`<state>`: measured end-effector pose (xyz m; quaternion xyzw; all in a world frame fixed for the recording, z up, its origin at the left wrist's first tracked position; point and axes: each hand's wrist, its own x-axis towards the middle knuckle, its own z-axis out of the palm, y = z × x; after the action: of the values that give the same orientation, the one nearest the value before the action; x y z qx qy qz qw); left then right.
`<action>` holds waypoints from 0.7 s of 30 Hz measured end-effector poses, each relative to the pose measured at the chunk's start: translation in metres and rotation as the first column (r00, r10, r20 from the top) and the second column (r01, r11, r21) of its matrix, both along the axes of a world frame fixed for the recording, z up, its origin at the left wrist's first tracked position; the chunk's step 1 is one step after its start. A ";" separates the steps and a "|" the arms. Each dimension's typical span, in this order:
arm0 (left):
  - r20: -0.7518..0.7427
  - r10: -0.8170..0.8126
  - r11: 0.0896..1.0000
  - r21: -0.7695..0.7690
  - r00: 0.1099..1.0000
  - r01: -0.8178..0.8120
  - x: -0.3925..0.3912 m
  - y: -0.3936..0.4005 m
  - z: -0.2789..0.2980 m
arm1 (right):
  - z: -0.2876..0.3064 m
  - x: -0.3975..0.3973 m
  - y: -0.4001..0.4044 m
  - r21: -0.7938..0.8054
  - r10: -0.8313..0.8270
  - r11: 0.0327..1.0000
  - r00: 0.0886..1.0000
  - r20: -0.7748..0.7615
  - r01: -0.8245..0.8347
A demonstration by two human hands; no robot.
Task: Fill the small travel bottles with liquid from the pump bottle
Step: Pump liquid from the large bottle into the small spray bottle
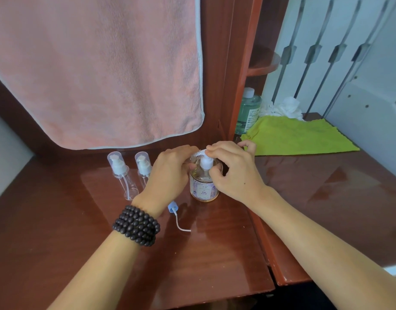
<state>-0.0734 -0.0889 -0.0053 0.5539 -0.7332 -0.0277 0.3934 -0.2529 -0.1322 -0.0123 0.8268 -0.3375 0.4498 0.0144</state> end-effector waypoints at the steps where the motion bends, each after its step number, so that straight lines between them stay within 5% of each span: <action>1: -0.003 0.001 1.000 -0.005 1.000 -0.001 0.001 0.000 0.000 | 0.001 0.000 0.001 0.000 0.002 1.000 1.000 0.000 -0.002; 21: -0.031 -0.001 1.000 0.012 1.000 0.001 -0.001 0.001 0.009 | 0.002 -0.001 0.003 -0.002 0.009 1.000 0.999 -0.031 -0.009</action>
<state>-0.0743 -0.0878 0.0041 0.5553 -0.7272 -0.0407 0.4015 -0.2540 -0.1290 -0.0103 0.8352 -0.3332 0.4372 0.0186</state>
